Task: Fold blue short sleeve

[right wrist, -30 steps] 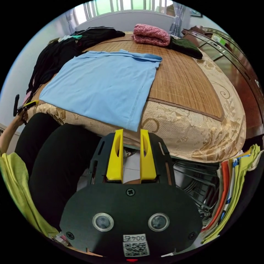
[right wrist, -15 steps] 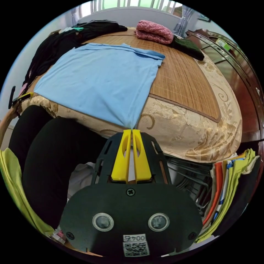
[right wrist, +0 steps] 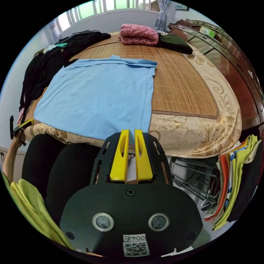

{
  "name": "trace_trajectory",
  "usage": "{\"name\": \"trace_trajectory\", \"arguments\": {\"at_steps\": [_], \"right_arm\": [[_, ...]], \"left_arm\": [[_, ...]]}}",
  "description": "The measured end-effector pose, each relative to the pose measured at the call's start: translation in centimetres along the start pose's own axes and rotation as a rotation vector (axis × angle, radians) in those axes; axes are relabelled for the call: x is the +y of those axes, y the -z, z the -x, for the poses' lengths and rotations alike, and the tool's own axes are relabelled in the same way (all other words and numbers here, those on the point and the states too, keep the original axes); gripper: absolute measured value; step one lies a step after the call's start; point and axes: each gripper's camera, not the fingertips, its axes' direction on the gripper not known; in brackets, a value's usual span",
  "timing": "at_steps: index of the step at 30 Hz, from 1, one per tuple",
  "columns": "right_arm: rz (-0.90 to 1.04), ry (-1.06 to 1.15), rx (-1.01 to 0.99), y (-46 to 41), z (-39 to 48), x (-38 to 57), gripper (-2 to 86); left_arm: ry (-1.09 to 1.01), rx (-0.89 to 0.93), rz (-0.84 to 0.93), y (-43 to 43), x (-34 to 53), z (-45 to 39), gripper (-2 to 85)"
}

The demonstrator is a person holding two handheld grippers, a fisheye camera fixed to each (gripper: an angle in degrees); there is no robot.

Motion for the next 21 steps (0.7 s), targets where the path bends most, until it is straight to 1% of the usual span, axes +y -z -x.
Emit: {"name": "trace_trajectory", "arguments": {"at_steps": [2,5,6,8,9,11,16,18,21], "right_arm": [[0.05,-0.02,0.002,-1.3,-0.3,-1.0,5.3],[0.048,-0.049,-0.008,-0.7,-0.9,-2.0,5.0],[0.026,-0.065,-0.012,-0.2,-1.1,-2.3,4.8],[-0.091,-0.109,-0.058,2.2,-2.2,-3.7,4.4],[-0.111,-0.117,-0.069,2.6,-2.5,-4.2,4.7],[-0.151,-0.123,-0.075,3.6,-3.4,-7.0,5.8],[-0.143,-0.085,-0.039,3.0,-3.8,-13.8,7.0],[-0.145,-0.108,-0.052,2.4,-4.4,-16.4,8.0],[-0.139,-0.144,0.002,1.2,-5.7,-20.7,9.5]], "left_arm": [[-0.015,-0.017,0.016,0.1,-0.4,-0.3,2.0],[-0.022,-0.027,0.035,0.1,-1.0,-0.4,2.0],[-0.019,-0.026,0.042,0.1,-1.2,-0.3,2.0],[-0.002,-0.015,0.051,0.1,-1.5,-0.1,1.9],[0.011,-0.004,0.055,0.1,-1.7,0.2,1.8],[0.023,0.02,0.062,0.0,-1.9,0.5,1.6],[0.056,0.048,0.062,0.0,-2.5,1.1,1.0],[0.069,0.053,0.058,0.0,-2.6,1.3,0.9],[0.086,0.069,0.051,0.0,-2.9,1.7,0.9]]}}
